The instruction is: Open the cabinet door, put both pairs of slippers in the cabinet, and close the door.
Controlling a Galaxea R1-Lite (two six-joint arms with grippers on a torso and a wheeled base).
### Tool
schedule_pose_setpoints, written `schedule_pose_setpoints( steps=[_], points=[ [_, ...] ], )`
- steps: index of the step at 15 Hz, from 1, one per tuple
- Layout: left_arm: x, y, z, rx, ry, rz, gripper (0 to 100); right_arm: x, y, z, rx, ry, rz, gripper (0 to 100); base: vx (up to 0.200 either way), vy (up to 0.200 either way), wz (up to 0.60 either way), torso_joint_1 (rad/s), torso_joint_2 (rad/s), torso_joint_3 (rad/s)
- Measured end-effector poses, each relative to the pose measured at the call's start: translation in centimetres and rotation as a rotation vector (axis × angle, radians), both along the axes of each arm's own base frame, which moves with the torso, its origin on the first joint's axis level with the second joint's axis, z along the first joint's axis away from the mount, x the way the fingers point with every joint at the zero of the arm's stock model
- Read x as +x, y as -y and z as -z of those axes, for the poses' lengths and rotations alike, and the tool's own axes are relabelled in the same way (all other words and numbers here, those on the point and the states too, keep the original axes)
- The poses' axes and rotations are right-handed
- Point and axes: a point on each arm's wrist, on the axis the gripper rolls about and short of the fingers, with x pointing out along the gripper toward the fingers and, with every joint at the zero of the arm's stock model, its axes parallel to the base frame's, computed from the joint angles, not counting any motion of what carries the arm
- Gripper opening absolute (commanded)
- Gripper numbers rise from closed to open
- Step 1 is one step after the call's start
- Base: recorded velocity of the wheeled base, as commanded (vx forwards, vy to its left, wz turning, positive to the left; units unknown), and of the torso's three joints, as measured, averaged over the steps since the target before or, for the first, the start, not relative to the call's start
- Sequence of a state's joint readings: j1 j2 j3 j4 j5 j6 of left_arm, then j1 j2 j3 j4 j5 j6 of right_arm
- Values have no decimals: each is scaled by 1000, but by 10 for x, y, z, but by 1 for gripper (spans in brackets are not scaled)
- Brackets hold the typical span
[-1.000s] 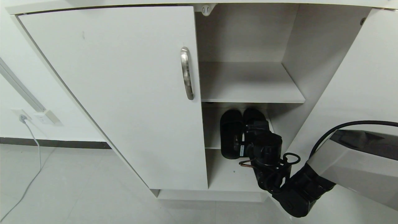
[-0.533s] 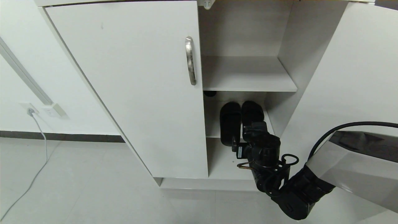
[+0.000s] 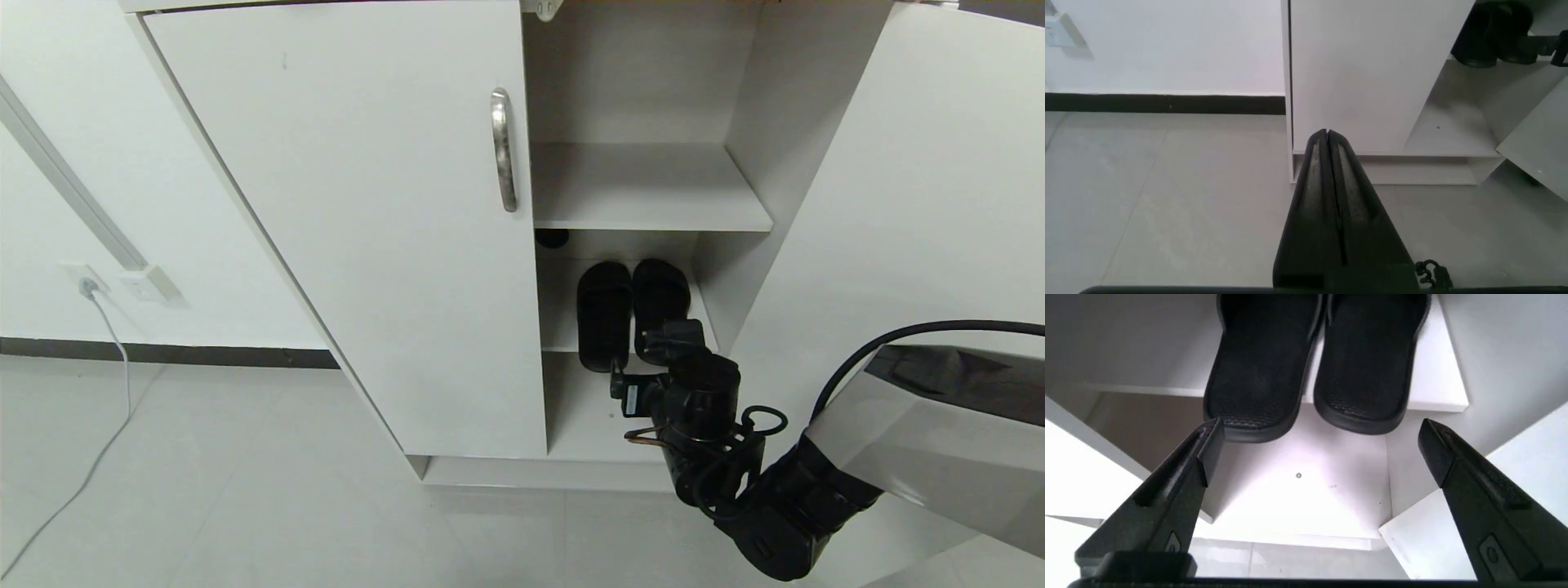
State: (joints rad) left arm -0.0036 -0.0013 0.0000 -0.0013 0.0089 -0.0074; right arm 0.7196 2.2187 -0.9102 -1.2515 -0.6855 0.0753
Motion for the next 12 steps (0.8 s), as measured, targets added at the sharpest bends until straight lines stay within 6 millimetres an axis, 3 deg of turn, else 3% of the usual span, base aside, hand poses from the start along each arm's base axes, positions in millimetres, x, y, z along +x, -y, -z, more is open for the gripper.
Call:
schedule_pose_setpoints(
  steps=[12],
  points=[
    [0, 0, 0, 2, 0, 3, 0, -1, 0, 0, -6, -1, -1, 100, 0, 0, 0, 0, 0, 18]
  ],
)
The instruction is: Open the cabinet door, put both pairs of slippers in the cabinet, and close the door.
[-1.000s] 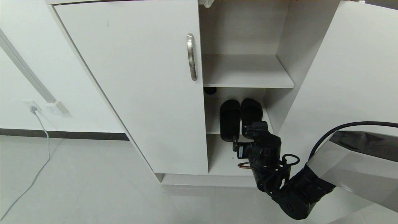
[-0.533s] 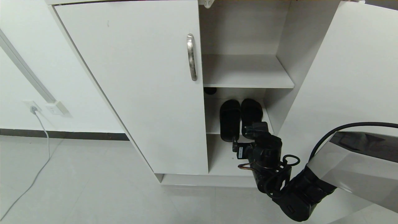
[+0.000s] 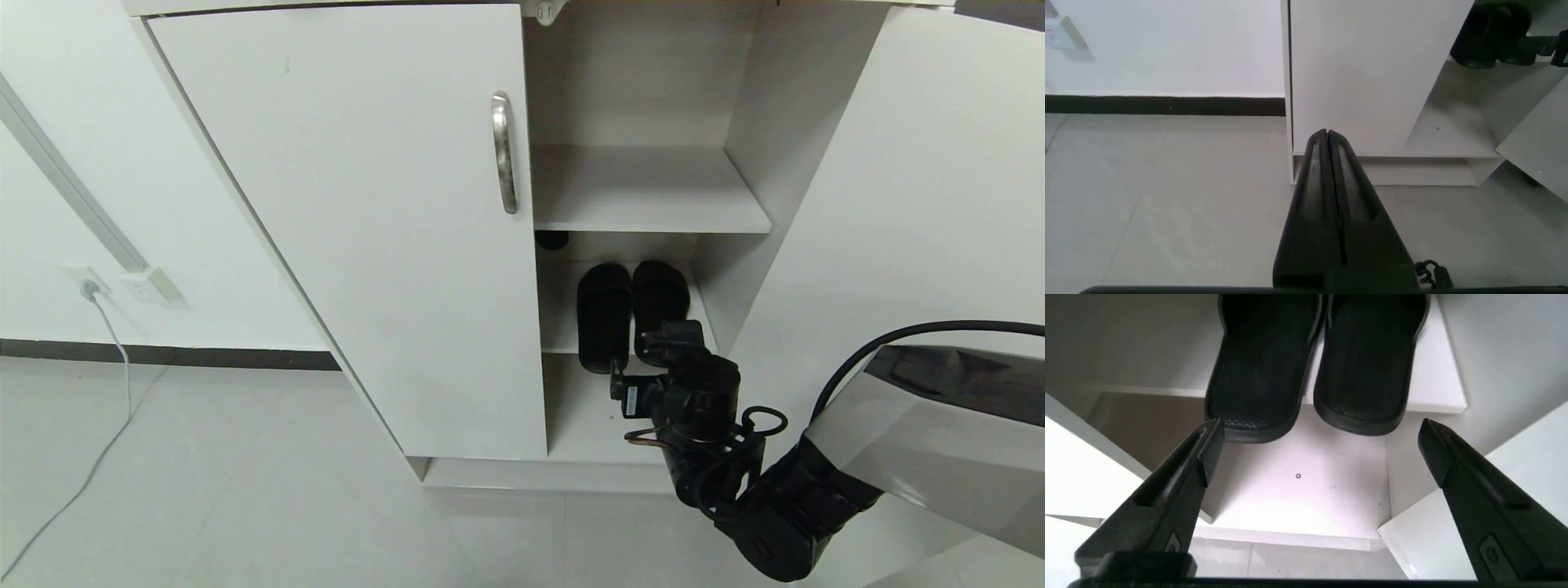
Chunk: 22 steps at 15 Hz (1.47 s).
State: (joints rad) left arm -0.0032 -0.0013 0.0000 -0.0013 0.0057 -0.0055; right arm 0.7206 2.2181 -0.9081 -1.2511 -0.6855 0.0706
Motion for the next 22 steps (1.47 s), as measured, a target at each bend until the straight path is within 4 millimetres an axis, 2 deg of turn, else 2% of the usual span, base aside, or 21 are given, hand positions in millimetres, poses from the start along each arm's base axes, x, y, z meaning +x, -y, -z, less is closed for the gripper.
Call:
schedule_pose_setpoints(
  steps=[13, 22],
  points=[
    [0, 0, 0, 0, 0, 0, 0, -1, -1, 0, -2, 0, 3, 100, 0, 0, 0, 3, 1, 196],
    [0, 0, 0, 0, 0, -1, 0, -6, 4, 6, -18, -18, -7, 100, 0, 0, 0, 1, 3, 23]
  ],
)
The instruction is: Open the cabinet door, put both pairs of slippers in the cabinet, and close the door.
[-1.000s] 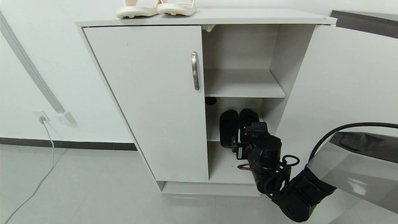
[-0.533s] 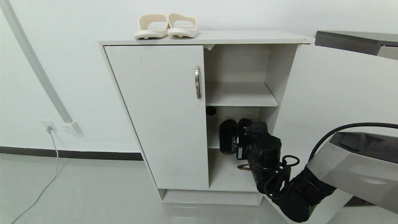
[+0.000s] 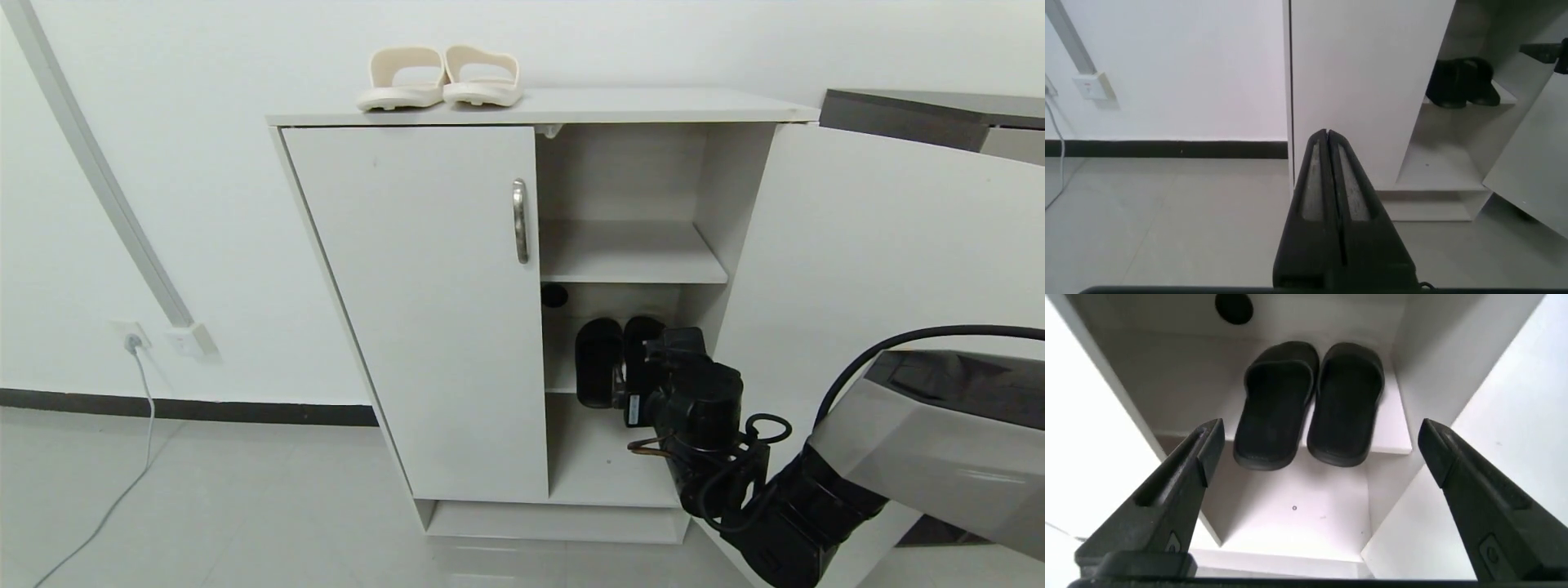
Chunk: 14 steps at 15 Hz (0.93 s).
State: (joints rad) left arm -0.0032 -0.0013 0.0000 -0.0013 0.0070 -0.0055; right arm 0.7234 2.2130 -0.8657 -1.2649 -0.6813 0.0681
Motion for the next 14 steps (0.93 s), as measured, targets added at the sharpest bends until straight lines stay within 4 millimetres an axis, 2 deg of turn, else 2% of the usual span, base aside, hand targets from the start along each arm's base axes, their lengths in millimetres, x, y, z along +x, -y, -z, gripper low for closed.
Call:
schedule_pose_setpoints(
  steps=[4, 10, 14],
  points=[
    [0, 0, 0, 0, 0, 0, 0, -7, 3, 1, 7, 6, -59, 100, 0, 0, 0, 0, 0, 0],
    [0, 0, 0, 0, -1, 1, 0, -13, 10, 0, 11, 7, -100, 100, 0, 200, 0, 6, 1, 4],
    [0, 0, 0, 0, 0, 1, 0, -27, 11, 1, 12, -1, -193, 100, 0, 200, 0, 4, 5, 5]
  ],
)
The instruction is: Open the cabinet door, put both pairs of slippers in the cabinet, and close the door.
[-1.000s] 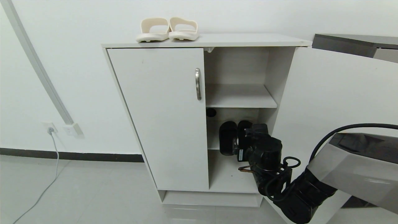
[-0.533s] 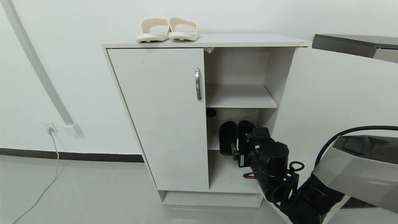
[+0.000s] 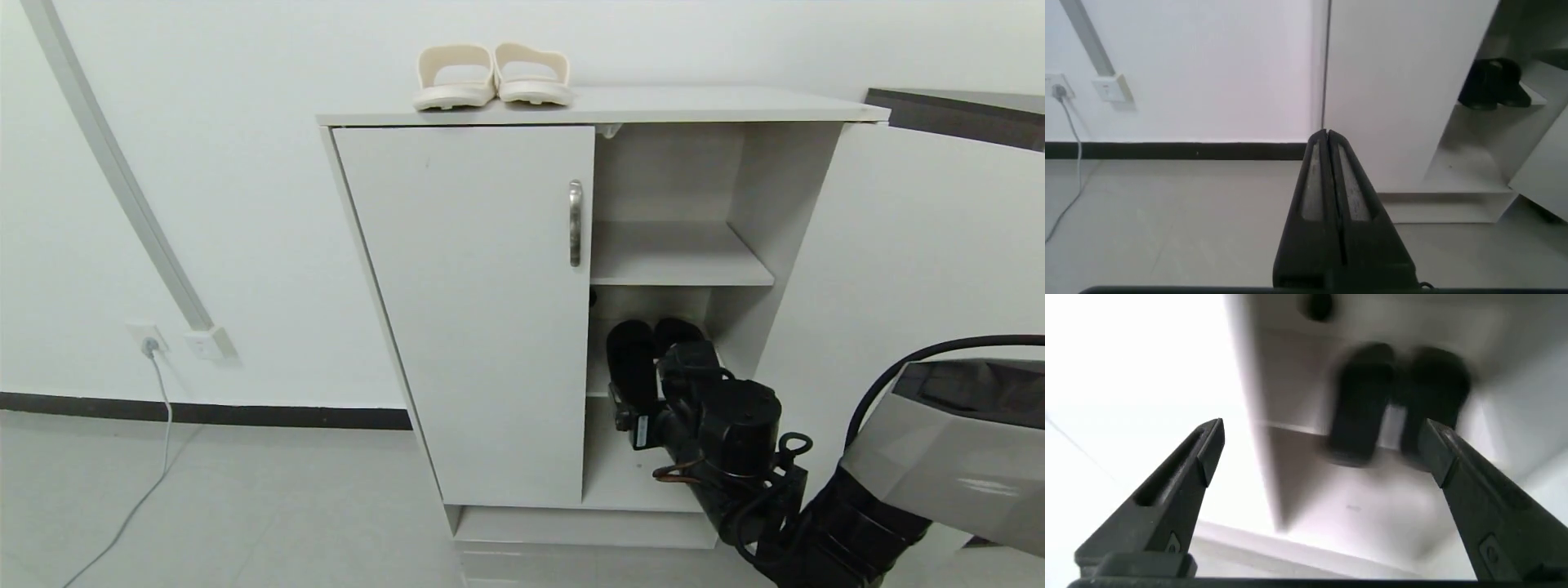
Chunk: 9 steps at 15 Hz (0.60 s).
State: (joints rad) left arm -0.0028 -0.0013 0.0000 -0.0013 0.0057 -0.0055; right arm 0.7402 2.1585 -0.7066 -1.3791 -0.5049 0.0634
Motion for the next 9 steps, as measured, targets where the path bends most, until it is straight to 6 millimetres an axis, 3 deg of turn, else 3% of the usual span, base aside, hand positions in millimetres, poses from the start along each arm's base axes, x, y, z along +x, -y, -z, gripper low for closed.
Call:
schedule_pose_setpoints(
  steps=[7, 9],
  points=[
    [0, 0, 0, 0, 0, 0, 0, -16, 0, -4, -46, 9, -61, 100, 0, 200, 0, 3, 2, 4],
    [0, 0, 0, -1, 0, -1, 0, -17, 2, -2, -58, 2, -74, 100, 0, 0, 0, 0, 0, 0]
  ],
)
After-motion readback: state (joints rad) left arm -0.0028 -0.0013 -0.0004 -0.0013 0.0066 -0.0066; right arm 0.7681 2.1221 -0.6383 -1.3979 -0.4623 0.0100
